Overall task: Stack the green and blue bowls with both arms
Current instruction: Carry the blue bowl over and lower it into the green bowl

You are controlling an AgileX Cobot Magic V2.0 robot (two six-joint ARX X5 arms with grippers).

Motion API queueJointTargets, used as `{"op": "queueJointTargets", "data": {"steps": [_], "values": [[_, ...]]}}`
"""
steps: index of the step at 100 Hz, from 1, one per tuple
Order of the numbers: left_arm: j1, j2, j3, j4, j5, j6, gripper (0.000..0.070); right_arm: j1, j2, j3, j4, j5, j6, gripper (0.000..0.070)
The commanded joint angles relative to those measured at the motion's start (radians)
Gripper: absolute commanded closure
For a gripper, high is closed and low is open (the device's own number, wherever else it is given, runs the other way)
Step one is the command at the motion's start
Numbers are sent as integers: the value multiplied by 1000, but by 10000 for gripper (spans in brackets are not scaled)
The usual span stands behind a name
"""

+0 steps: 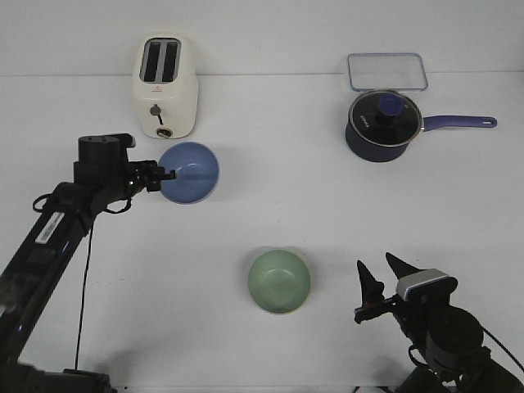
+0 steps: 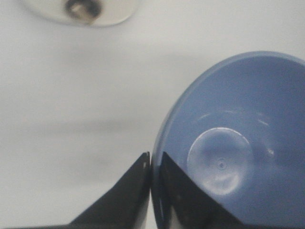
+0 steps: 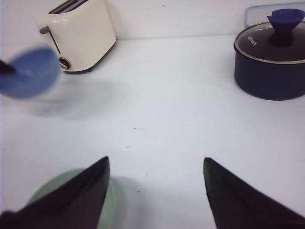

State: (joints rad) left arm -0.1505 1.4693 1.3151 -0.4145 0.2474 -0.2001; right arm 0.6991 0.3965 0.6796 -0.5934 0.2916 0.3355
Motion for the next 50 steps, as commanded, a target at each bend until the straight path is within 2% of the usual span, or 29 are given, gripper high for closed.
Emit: {"op": "queueJointTargets", "data": {"steps": [1,20,36,50], "values": [[-54,-34,17,-31,17,8,691,8,5,5,14,7,-18,292],[-301,-84,-26,-87,17,-4,691,8,5,5,14,33,-20,292],[-489,-65,-153,8,-59,-67,691,8,5,5,13,50,-27,292],[-564,-33,-205,65,-68,-101,691,8,5,5,13,50,-30,292]]}}
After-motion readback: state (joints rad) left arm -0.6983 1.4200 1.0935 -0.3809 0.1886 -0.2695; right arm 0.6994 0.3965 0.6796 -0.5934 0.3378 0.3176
